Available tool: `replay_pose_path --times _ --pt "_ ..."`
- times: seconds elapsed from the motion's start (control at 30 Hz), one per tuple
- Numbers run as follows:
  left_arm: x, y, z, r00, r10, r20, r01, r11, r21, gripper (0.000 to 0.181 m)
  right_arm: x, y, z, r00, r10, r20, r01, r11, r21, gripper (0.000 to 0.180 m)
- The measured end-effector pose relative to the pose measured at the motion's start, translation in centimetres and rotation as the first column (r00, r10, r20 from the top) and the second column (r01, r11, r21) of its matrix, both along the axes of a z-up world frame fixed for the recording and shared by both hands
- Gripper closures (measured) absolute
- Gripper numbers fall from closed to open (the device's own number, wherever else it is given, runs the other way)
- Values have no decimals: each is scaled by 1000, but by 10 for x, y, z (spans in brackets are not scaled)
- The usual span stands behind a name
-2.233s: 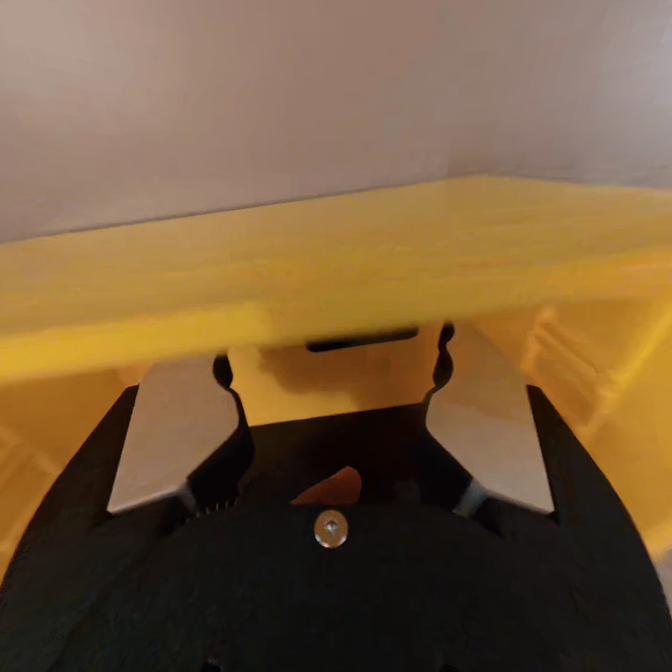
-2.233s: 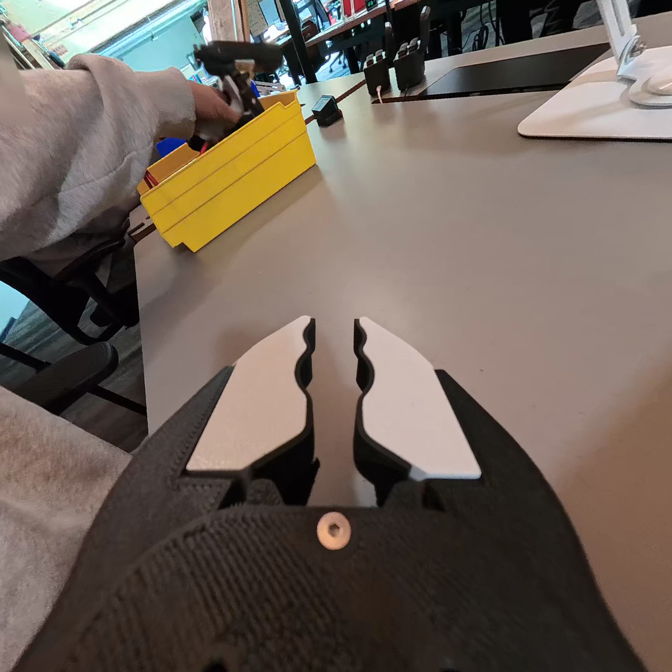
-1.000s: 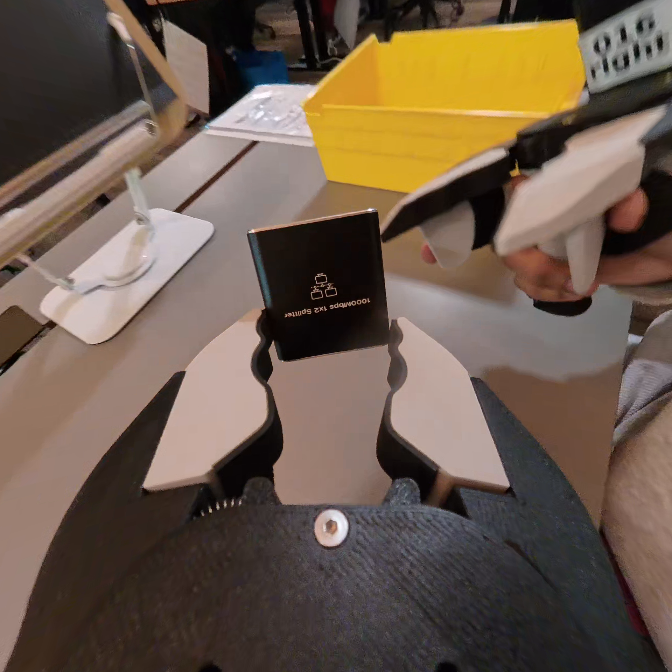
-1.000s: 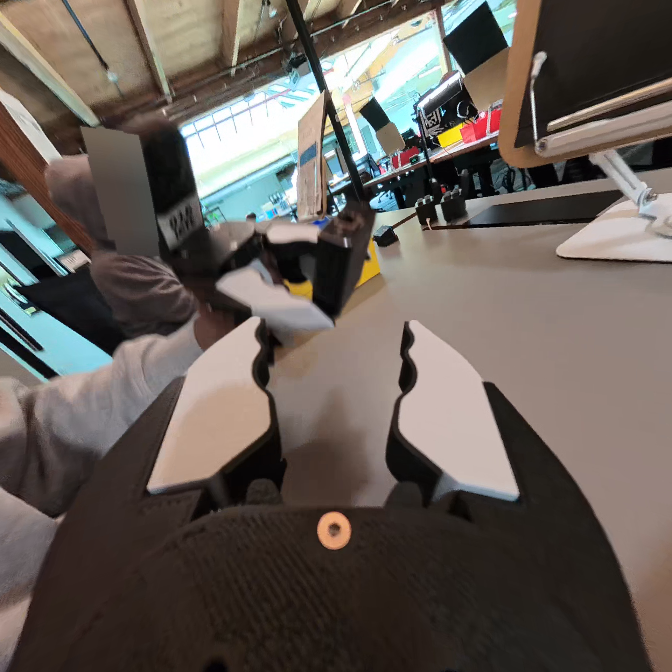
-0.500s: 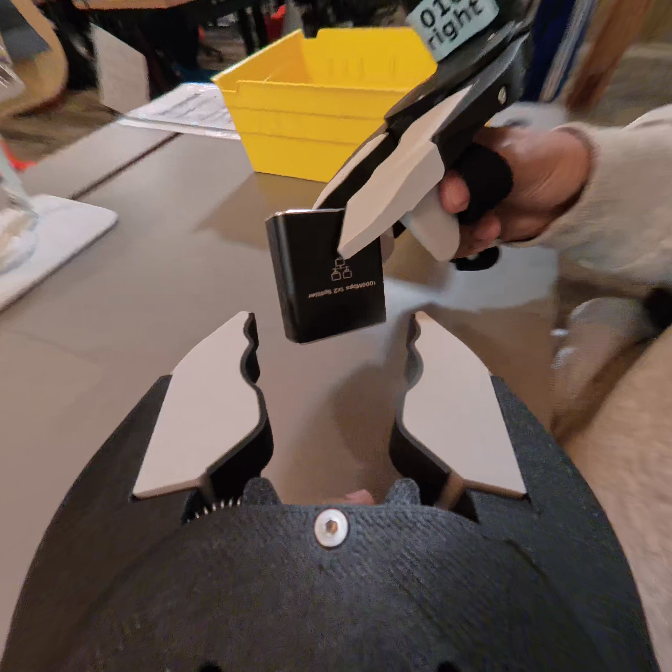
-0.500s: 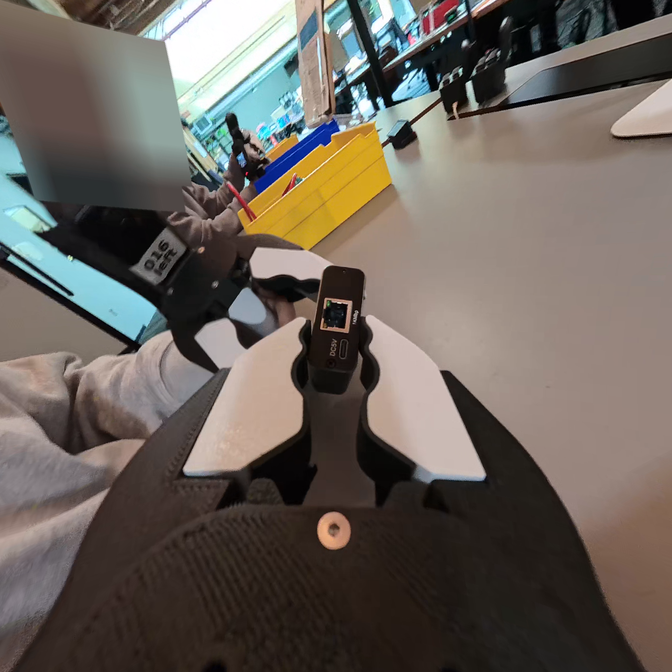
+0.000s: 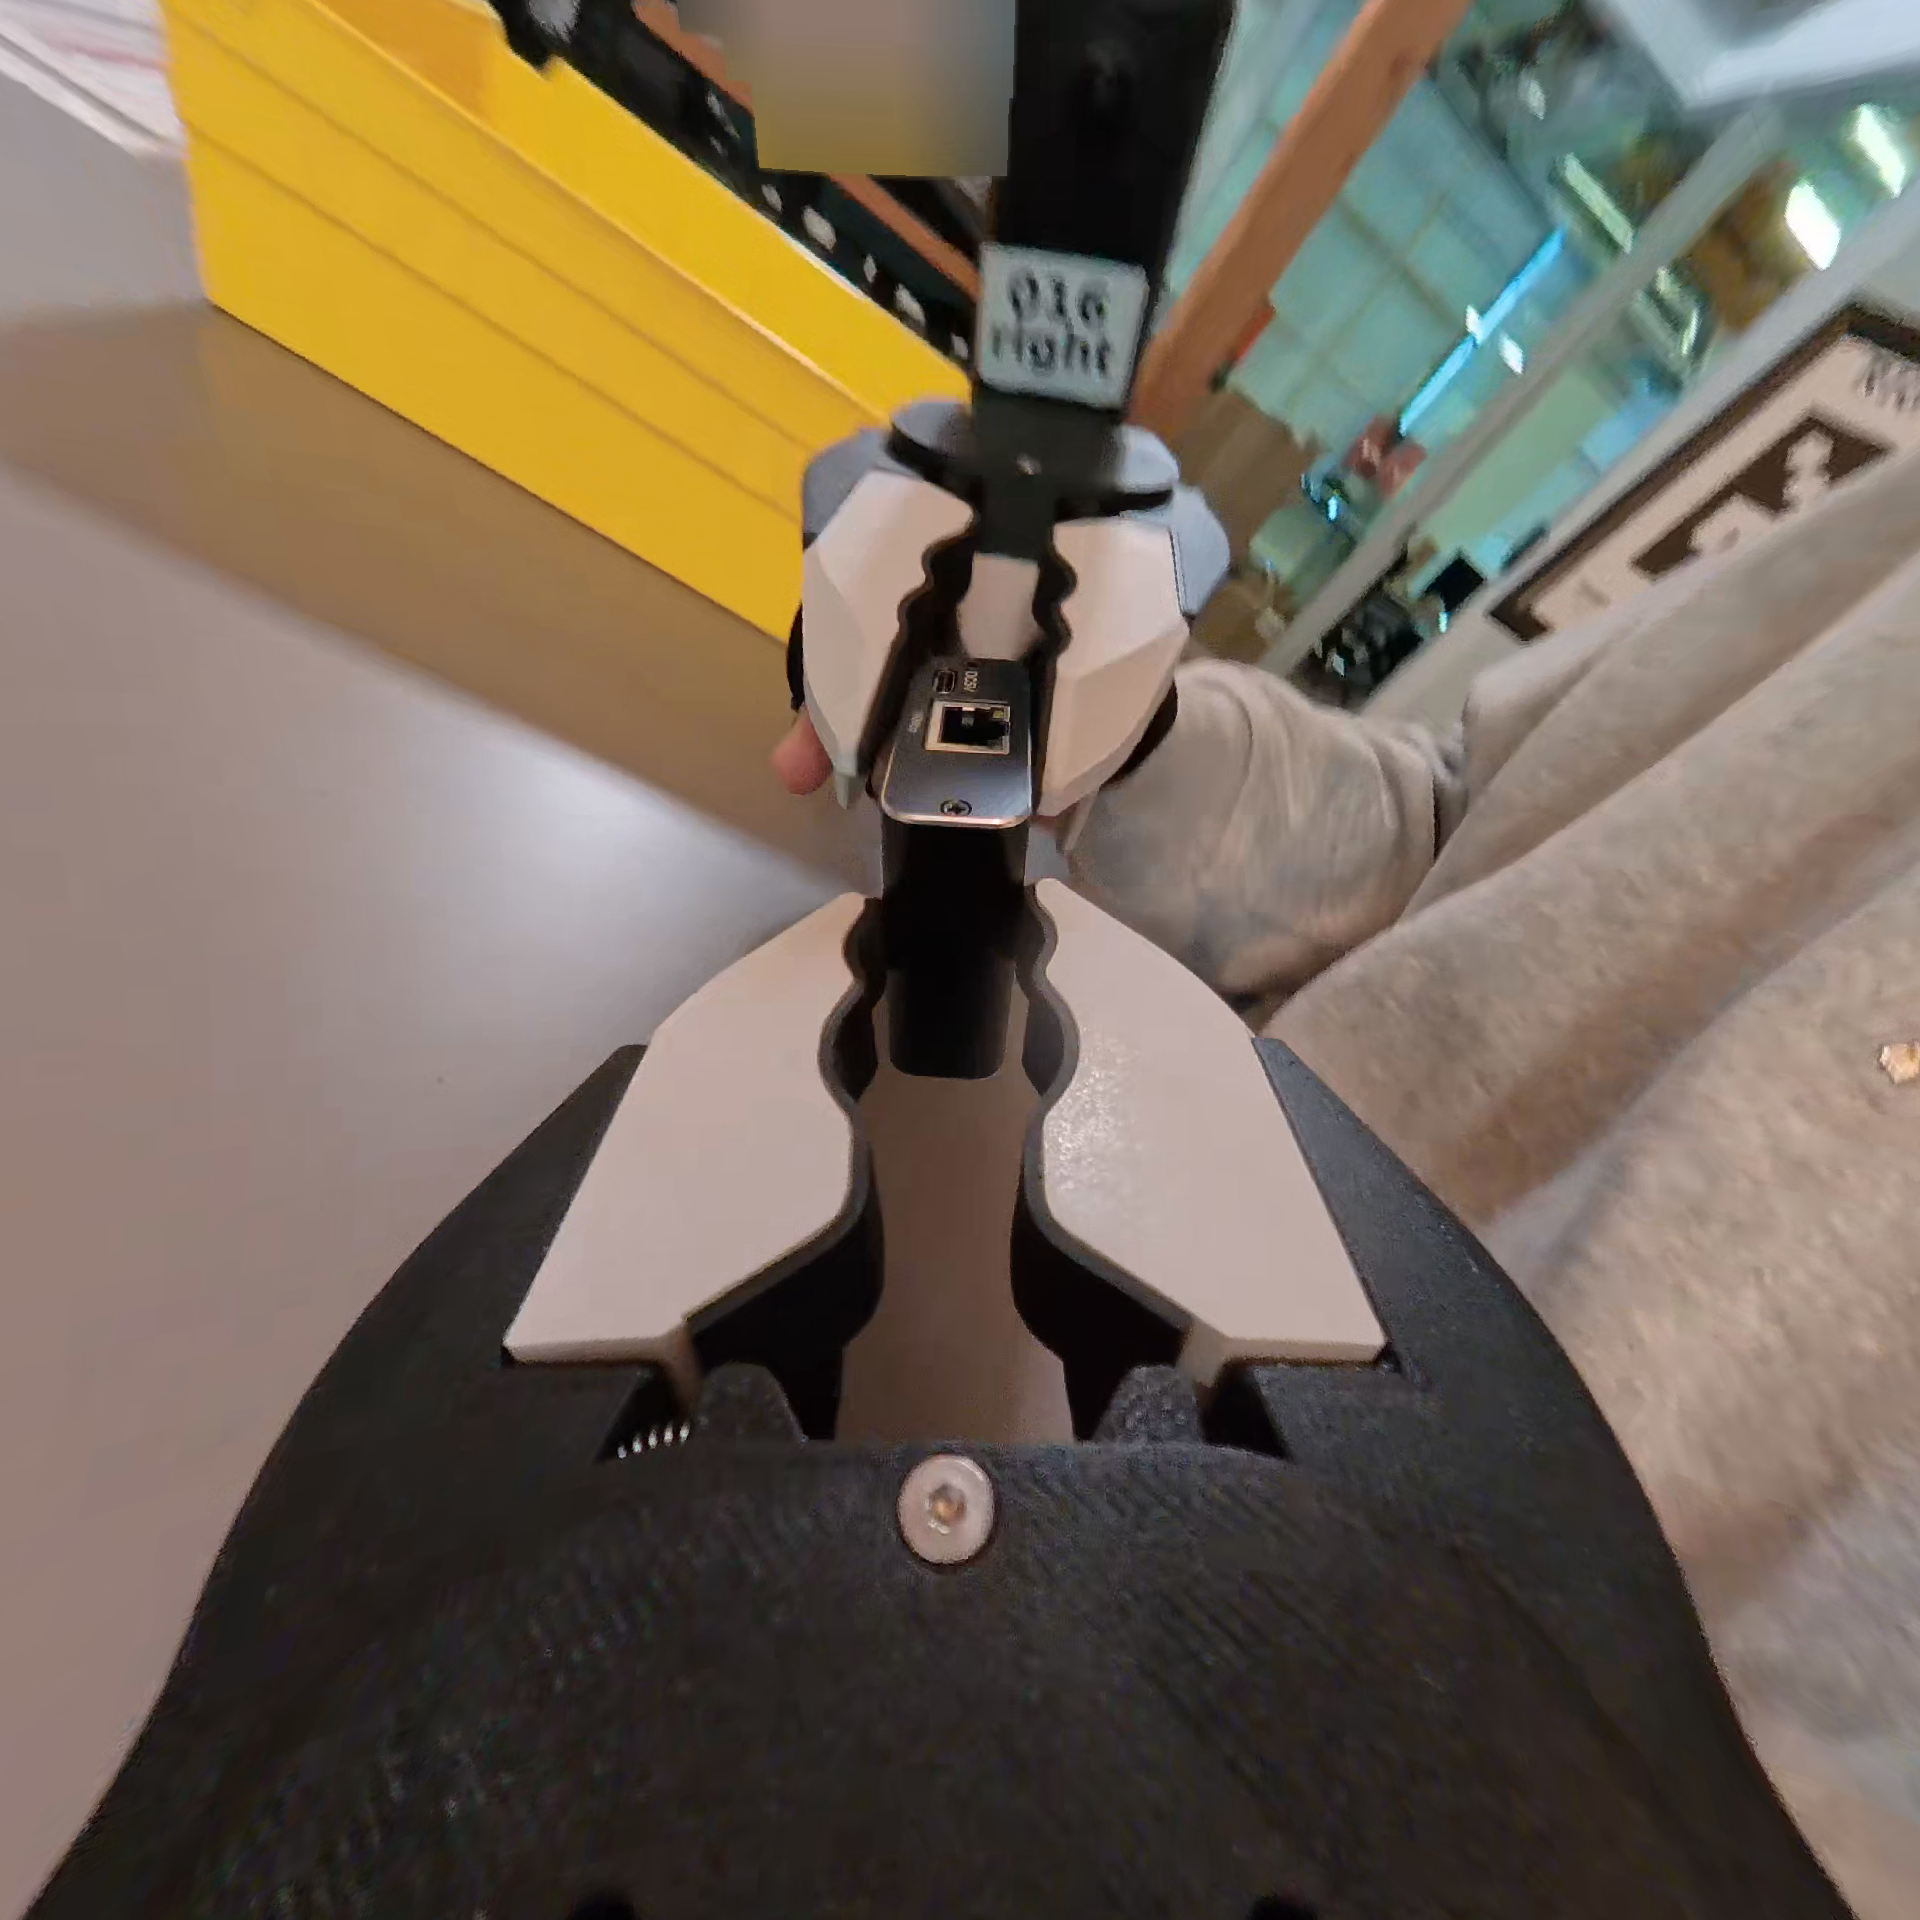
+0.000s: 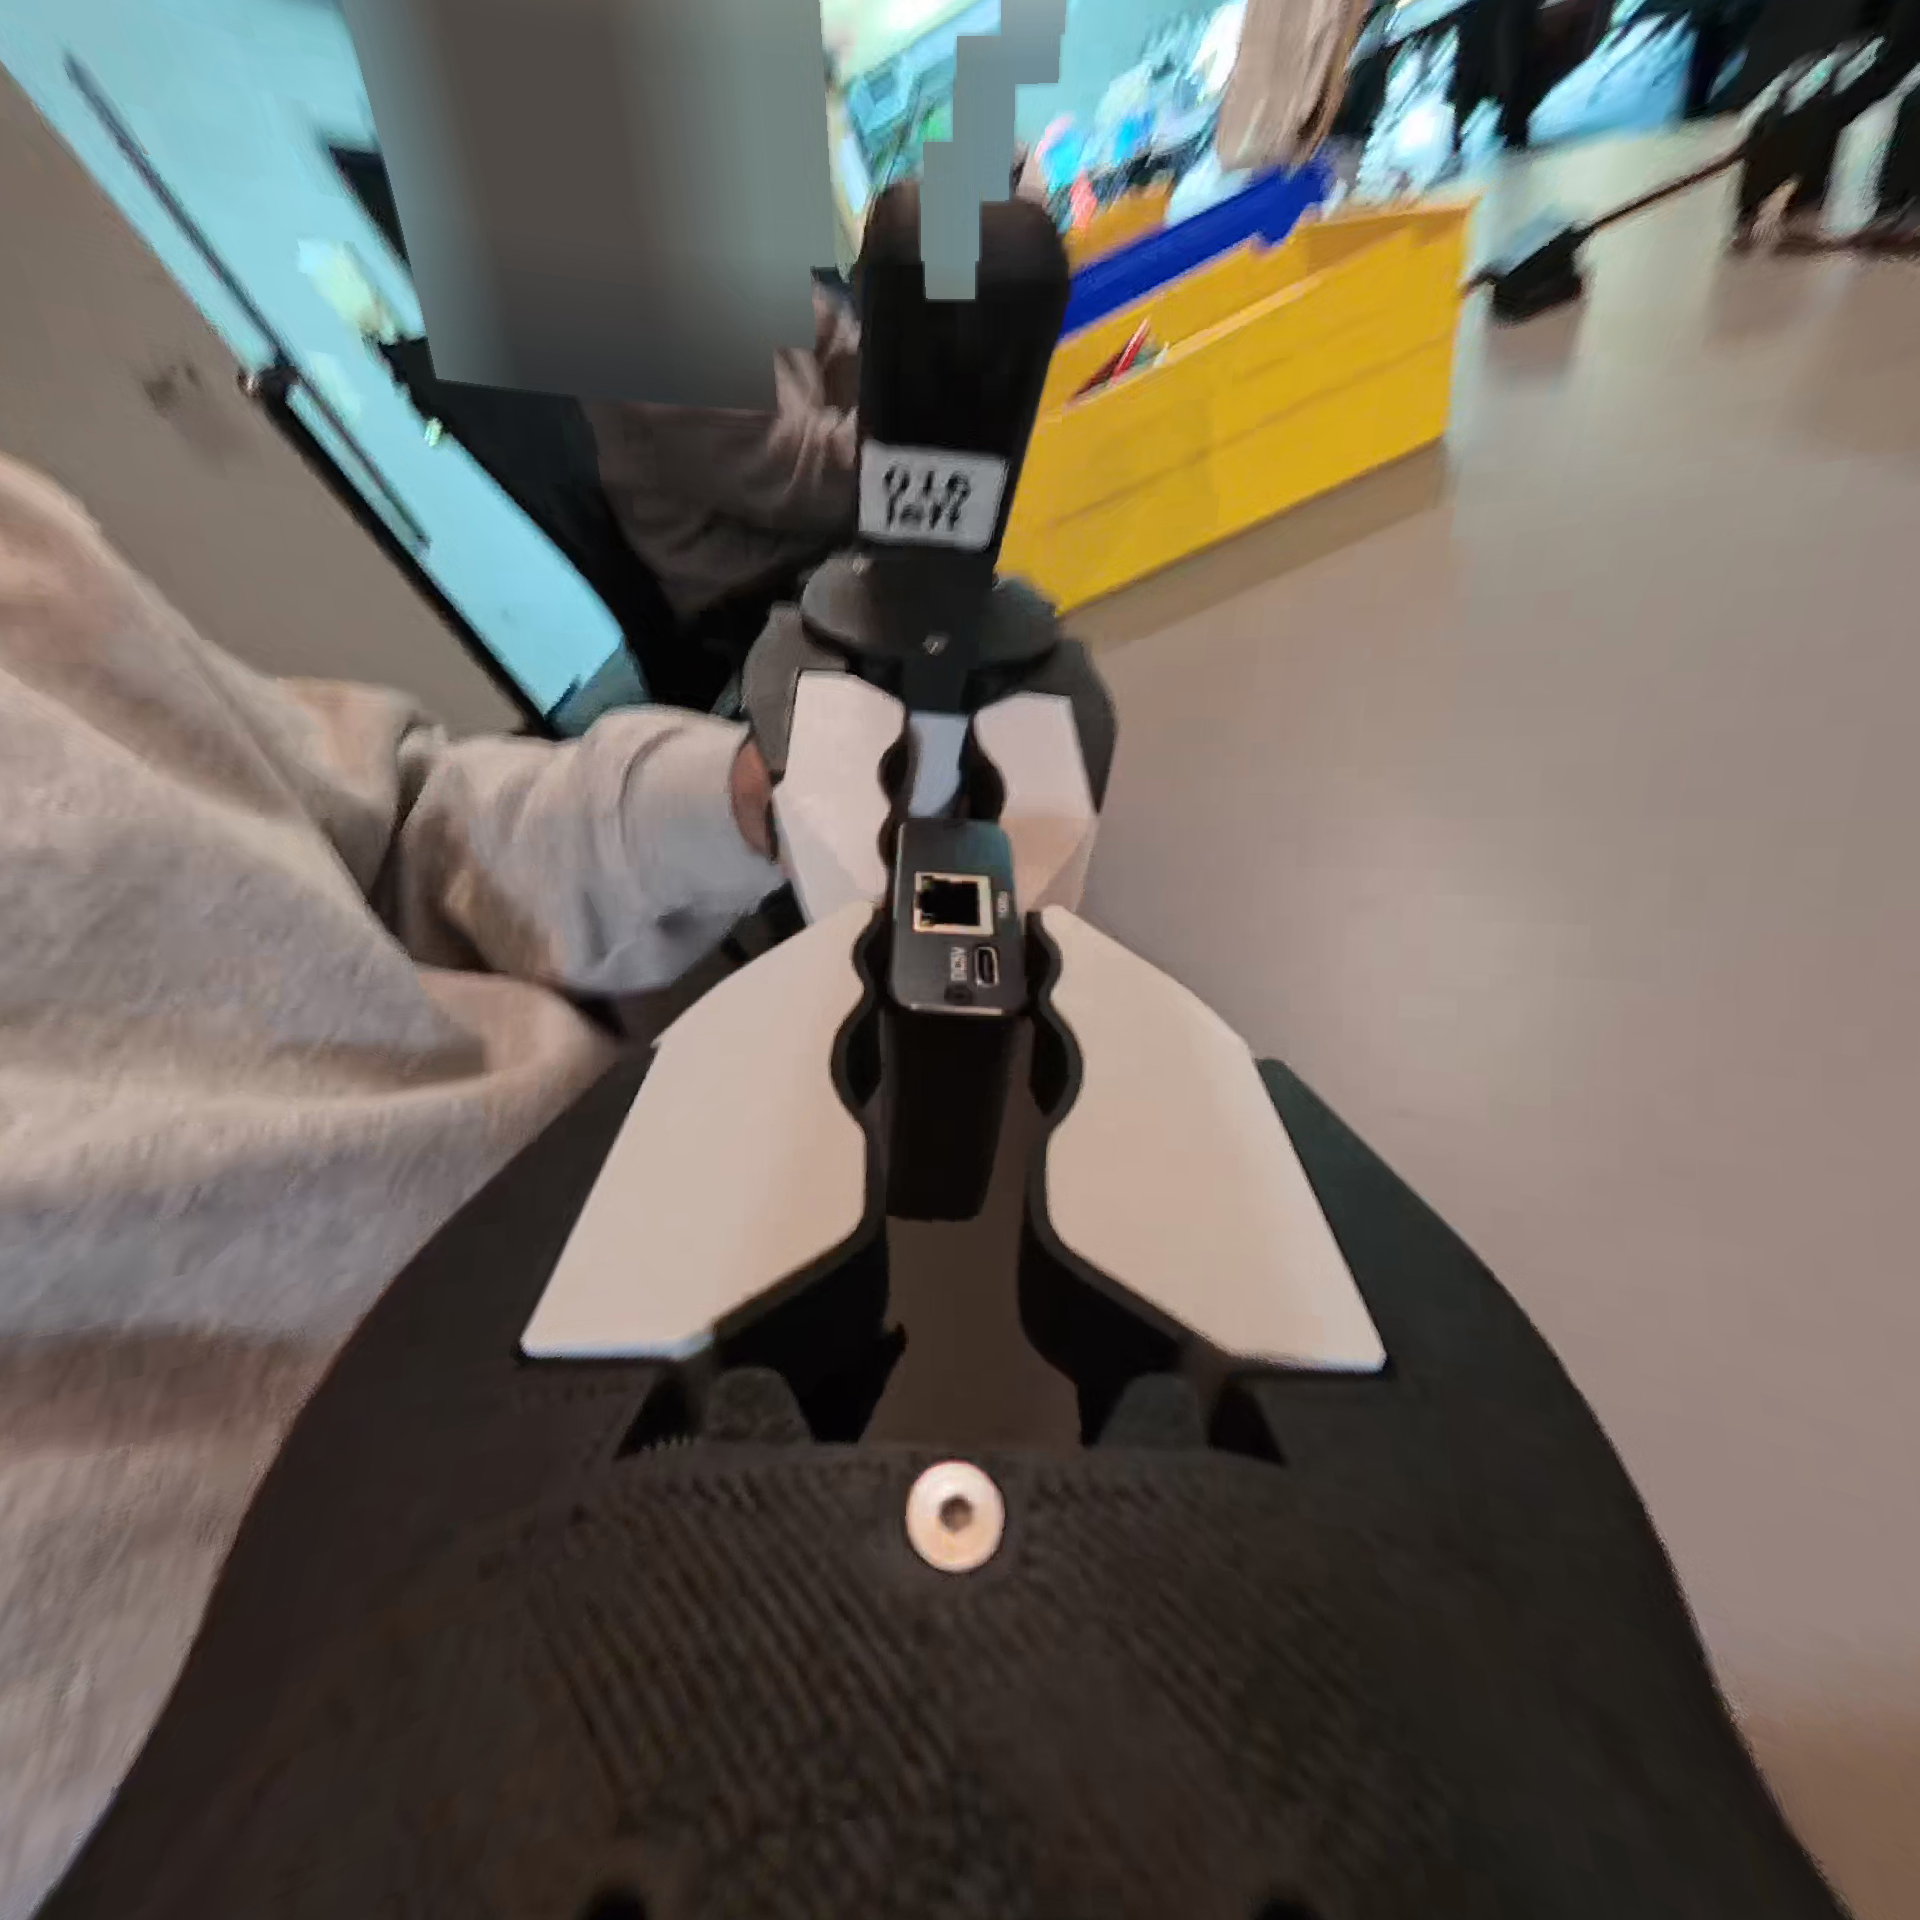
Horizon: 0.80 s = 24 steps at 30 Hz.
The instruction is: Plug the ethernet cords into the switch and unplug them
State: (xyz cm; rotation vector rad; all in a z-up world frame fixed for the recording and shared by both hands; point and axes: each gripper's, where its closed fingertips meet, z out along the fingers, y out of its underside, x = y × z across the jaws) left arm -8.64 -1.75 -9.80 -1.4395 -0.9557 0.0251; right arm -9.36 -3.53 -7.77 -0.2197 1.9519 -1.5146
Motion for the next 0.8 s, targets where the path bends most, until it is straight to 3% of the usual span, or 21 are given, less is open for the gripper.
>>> replay_pose_path --times 0.03,0.13,0.27,0.37,0.47,0.6,0.63,0.7,0.8 --pt "-4 -4 5 999 43 -6 -43 998 43 155 -7 -4 4 998 -63 -1 63 997 -35 153" --pt "-15 -28 23 979 203 -6 -194 944 268 156 -35 -12 18 954 -299 -28 291 944 -154 120" --pt "-19 -50 31 946 322 45 -301 816 494 156 -37 -15 23 919 -395 0 389 904 -177 112" --pt "-19 -52 32 934 344 96 -330 729 600 156 -26 -22 18 874 -458 -162 419 879 -226 98" --pt "-17 -47 34 934 320 157 -331 619 712 156 -17 -27 14 734 -527 -429 411 847 -337 85" --pt "-16 -31 30 944 267 195 -320 591 740 155 -10 -28 10 564 -560 -606 359 828 -431 99" --pt "-16 -30 30 943 271 192 -320 593 739 155 -9 -28 9 545 -559 -625 349 829 -437 111" --pt "-15 -28 30 950 253 183 -304 608 734 155 -9 -27 9 548 -547 -634 335 837 -433 114" --pt "-13 -22 36 979 159 127 -199 628 752 154 -7 -23 13 622 -506 -597 318 860 -399 114"
